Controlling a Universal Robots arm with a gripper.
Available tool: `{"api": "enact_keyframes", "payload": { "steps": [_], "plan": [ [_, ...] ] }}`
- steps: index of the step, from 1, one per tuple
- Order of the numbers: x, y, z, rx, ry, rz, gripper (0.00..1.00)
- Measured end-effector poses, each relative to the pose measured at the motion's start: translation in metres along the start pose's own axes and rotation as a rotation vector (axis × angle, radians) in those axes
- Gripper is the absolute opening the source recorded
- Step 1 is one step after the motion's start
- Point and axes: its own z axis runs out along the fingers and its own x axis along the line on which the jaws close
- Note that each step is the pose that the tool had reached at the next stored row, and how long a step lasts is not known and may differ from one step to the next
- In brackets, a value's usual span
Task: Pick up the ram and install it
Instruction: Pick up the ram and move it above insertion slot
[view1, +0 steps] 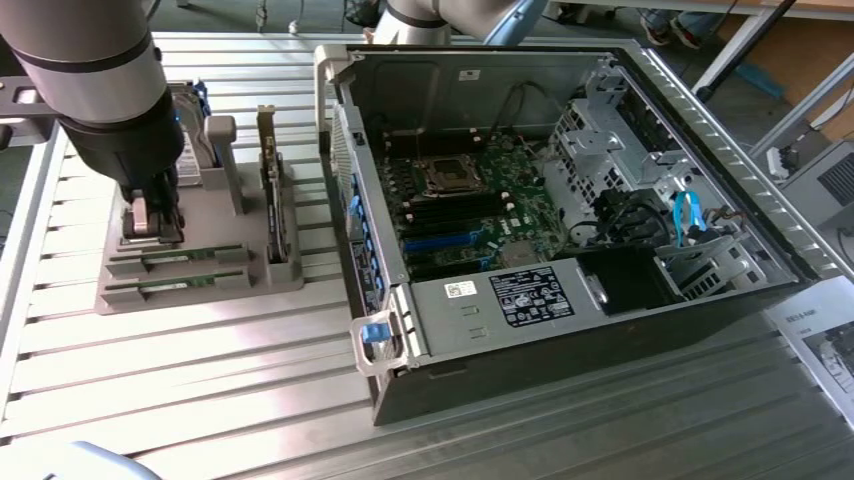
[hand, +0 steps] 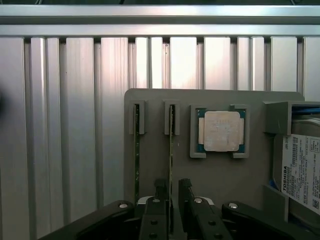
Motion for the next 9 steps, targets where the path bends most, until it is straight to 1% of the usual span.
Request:
{"api": "enact_keyframes", "payload": {
  "steps": [9],
  "plan": [
    [0.0092,0.0000,-0.0002,0.0000,0.0000,0.000,0.24]
  ]
}}
